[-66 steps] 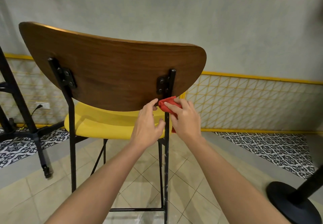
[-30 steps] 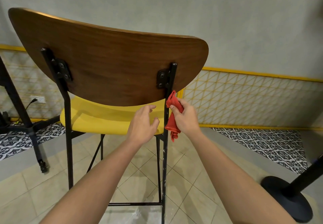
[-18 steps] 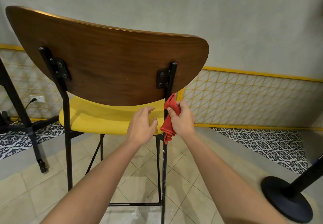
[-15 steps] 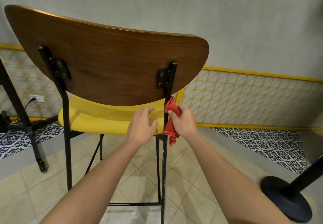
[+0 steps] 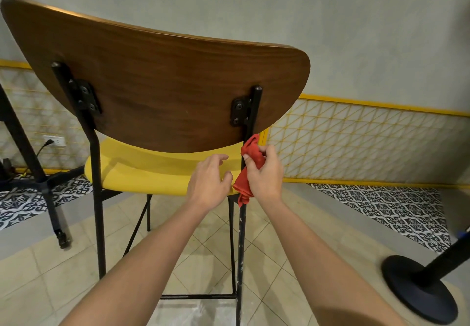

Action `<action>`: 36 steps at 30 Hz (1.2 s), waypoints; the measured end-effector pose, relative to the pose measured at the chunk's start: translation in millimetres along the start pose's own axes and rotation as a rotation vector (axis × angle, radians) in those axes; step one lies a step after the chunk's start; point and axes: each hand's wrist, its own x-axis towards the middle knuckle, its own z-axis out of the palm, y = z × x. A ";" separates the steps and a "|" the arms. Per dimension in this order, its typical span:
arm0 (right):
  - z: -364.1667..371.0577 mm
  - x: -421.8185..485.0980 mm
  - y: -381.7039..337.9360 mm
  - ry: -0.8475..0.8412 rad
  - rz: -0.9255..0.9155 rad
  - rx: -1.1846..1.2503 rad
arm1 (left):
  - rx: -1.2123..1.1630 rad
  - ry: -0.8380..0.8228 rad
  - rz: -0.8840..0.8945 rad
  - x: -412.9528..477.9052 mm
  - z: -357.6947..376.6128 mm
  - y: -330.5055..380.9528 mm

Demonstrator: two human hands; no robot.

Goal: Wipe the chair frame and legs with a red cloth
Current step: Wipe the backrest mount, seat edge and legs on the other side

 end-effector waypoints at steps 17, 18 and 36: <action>5.8 -4.7 8.7 -0.018 -0.006 -0.052 | 0.019 -0.038 -0.022 -2.3 8.2 -1.0; 5.3 -5.5 10.4 -0.035 -0.002 -0.061 | 0.019 -0.038 -0.028 -2.0 8.3 -2.5; 0.6 -11.6 17.4 -0.042 0.128 -0.054 | 0.014 -0.061 -0.038 -1.9 9.5 -0.7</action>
